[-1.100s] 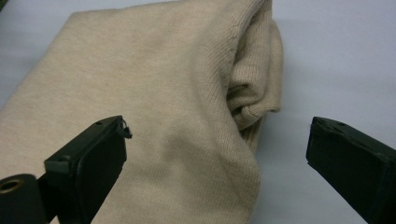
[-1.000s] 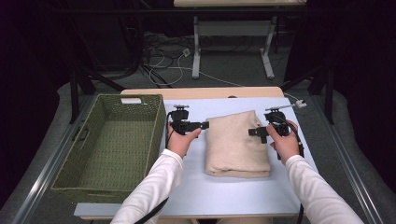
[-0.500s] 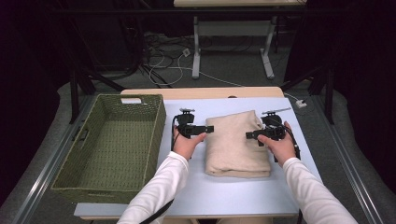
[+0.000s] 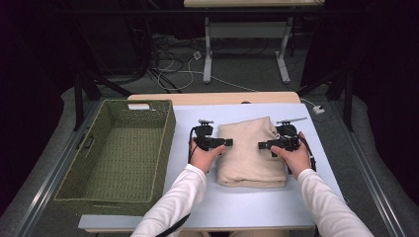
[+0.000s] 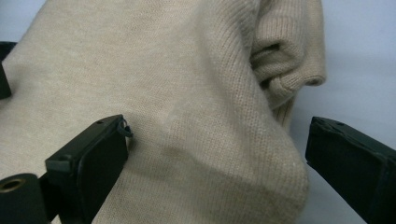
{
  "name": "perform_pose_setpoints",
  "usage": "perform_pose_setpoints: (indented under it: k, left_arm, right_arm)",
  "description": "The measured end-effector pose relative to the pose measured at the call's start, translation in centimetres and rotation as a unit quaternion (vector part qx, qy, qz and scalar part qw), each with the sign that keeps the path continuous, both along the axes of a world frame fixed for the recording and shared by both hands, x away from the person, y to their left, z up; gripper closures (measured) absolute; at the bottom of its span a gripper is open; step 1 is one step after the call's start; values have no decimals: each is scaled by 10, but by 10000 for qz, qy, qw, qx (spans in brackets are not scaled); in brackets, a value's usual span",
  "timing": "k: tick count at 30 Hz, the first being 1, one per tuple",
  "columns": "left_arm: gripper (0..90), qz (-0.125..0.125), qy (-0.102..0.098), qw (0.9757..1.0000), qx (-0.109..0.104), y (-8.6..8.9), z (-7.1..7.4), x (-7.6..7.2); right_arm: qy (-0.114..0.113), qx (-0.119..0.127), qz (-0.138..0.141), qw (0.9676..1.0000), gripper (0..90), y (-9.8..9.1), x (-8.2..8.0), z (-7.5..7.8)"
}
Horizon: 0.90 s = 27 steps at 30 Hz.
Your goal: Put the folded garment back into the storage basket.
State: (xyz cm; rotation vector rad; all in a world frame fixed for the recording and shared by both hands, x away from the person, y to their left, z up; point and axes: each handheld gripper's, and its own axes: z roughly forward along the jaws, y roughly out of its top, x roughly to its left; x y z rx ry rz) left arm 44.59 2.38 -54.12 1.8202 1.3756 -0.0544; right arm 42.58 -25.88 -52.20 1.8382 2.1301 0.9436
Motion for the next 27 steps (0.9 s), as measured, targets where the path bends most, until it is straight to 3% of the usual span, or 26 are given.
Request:
perform_pose_setpoints:
  k: [20,25,27]
  left_arm:
    - [148,-171,42,9998,-7,-12,-10,-4]
    - [151,-200,189,9995,-125,-14,-13,-4]
    - [153,-219,160,9996,-101,-14,-14,-5]
  right_arm:
    - [153,253,-9,9996,50,-6,-1,-11]
    - [226,335,-28,9992,58,-6,-1,-13]
    - [250,403,-47,9989,58,-7,0,-15]
